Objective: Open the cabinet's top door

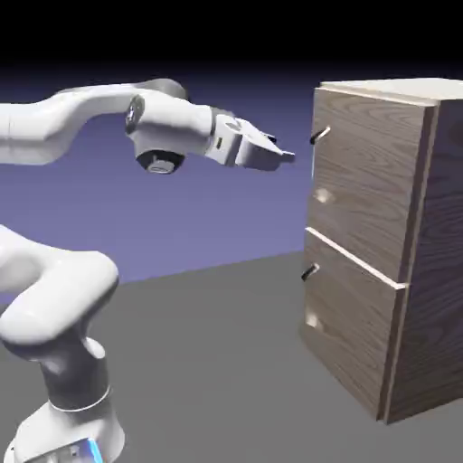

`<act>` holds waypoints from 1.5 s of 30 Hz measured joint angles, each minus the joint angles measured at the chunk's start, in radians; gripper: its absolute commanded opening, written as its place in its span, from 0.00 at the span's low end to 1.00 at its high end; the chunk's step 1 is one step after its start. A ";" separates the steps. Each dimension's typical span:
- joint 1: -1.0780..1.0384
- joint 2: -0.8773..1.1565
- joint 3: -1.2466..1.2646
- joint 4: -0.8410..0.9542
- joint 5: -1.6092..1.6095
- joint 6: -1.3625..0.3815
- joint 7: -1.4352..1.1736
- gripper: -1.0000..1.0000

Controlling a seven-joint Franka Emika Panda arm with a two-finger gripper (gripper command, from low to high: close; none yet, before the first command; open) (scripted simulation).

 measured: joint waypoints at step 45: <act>-0.322 -0.243 0.052 -0.255 0.709 -0.898 -0.679 0.00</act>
